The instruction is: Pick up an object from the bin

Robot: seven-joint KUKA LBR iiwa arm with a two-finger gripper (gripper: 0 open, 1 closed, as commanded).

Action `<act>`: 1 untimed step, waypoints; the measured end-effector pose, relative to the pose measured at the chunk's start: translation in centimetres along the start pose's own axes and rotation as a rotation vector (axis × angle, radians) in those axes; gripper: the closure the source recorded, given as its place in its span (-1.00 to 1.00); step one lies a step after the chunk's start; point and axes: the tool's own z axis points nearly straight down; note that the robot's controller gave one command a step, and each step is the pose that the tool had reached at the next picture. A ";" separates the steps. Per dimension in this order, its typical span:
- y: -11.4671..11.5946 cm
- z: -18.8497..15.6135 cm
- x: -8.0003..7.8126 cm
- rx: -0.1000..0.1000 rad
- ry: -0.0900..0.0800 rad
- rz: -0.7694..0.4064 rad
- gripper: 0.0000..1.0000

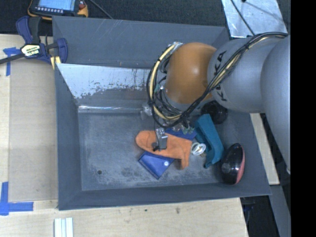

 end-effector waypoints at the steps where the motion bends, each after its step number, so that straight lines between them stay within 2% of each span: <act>1: -2.7 2.0 5.9 -0.001 -0.003 0.021 -1.00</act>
Offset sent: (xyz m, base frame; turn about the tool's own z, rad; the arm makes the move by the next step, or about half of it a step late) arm -0.0477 -0.0457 -0.0238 0.2603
